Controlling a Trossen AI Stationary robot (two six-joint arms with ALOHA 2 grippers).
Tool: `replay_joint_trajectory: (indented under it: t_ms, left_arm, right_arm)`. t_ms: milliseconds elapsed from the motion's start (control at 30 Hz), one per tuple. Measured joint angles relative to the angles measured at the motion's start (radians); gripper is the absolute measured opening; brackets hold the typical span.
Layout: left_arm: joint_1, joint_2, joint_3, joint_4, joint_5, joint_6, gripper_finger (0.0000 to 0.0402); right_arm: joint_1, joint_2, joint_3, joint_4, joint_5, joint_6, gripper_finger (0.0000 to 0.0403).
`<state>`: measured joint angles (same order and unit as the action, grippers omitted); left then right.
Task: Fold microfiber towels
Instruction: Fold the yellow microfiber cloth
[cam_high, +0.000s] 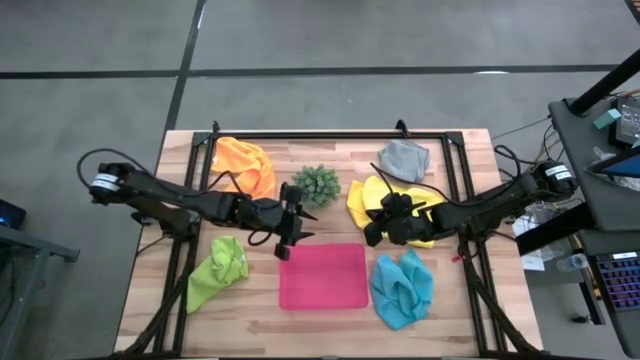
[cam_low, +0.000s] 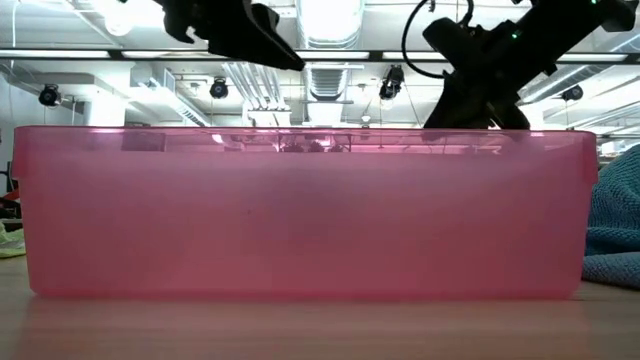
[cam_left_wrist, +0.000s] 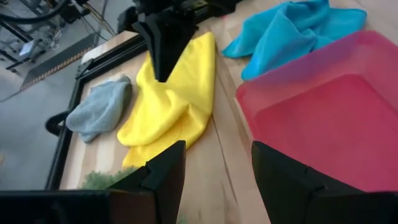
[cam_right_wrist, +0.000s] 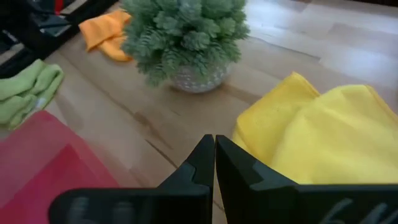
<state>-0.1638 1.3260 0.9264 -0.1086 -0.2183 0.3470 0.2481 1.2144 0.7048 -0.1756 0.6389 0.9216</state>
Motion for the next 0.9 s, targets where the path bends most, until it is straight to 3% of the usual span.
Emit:
replay_joint_trajectory:
  t_ms: [267, 600, 900]
  left_arm:
    - [0.0, -0.053, -0.043, 0.063, -0.018, 0.0, 0.0169]
    - [0.0, -0.054, -0.053, 0.075, -0.025, 0.0, 0.0169]
    - [0.0, -0.054, -0.053, 0.074, -0.026, 0.0, 0.0169]
  right_arm:
    - [0.0, 0.015, 0.0, 0.003, 0.0, -0.004, 0.0009]
    - [-0.011, 0.154, 0.016, 0.002, -0.012, 0.075, 0.0009]
    - [-0.077, 0.205, 0.087, -0.176, -0.106, 0.142, 0.0009]
